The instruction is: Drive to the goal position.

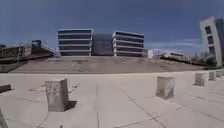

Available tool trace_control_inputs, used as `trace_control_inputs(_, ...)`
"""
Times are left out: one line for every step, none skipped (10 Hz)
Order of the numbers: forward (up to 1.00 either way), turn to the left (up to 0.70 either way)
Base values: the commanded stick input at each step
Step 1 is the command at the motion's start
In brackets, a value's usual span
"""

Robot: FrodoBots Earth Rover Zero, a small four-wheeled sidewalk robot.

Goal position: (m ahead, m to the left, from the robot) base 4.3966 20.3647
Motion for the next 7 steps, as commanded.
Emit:
trace_control_inputs(0.70, -0.05)
trace_control_inputs(0.70, -0.05)
trace_control_inputs(0.70, -0.05)
trace_control_inputs(0.70, -0.05)
trace_control_inputs(0.70, -0.05)
trace_control_inputs(0.70, -0.05)
trace_control_inputs(0.70, -0.05)
